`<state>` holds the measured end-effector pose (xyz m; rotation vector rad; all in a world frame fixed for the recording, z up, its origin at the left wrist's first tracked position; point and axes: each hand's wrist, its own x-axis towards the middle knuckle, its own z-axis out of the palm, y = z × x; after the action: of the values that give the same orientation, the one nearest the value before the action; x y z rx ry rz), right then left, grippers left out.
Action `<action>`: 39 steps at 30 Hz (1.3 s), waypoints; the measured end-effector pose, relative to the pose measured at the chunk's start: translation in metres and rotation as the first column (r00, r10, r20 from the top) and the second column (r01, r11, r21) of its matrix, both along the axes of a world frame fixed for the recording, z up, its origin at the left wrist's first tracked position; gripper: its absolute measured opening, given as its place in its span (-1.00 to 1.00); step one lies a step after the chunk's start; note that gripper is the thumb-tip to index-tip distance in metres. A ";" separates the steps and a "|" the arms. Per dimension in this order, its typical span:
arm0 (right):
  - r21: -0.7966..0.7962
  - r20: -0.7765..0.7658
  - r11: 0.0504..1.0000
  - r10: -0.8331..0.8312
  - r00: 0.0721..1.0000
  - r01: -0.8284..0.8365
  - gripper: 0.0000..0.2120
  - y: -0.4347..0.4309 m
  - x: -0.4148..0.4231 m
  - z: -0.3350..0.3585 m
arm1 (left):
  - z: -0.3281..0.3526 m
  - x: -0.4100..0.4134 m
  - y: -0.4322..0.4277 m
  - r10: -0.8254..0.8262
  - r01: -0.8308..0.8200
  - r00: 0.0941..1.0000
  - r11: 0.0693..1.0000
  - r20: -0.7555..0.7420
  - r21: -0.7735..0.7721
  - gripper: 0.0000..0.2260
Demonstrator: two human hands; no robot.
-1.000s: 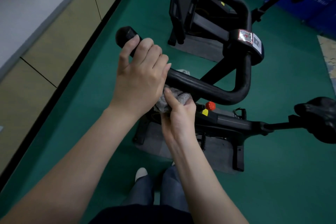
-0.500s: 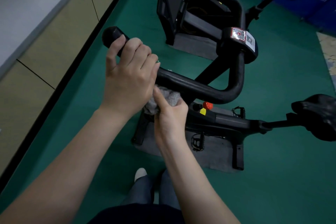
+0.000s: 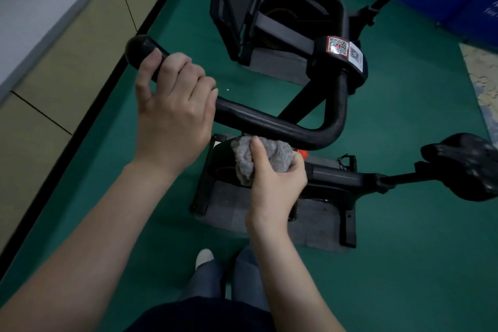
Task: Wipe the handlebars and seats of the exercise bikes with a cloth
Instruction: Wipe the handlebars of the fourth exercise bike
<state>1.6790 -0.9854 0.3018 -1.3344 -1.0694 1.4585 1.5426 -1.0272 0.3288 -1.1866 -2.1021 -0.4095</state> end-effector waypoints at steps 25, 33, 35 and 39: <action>0.620 0.290 0.784 -0.244 0.926 0.012 -0.82 0.037 0.051 -0.002 | -0.006 0.048 0.025 -0.201 0.223 0.948 0.973 0.248 -0.065 -0.75; 0.668 0.596 0.533 0.034 0.802 -0.519 -0.72 0.057 0.035 0.023 | -0.010 0.047 0.027 -0.199 0.216 0.944 0.976 0.262 -0.038 -0.75; 0.578 0.710 0.471 0.113 0.695 -0.667 -0.68 0.067 0.031 0.035 | -0.011 0.046 0.026 -0.202 0.218 0.944 0.975 0.262 -0.032 -0.75; 0.464 0.788 0.362 0.247 0.563 -0.808 -0.73 0.093 0.043 0.049 | -0.010 0.045 0.026 -0.209 0.222 0.942 0.975 0.262 -0.020 -0.76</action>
<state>1.7217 -0.8925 0.3507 -0.6902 -2.5002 0.6498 1.5878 -1.0014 0.3186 -1.4669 -2.2179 -0.6472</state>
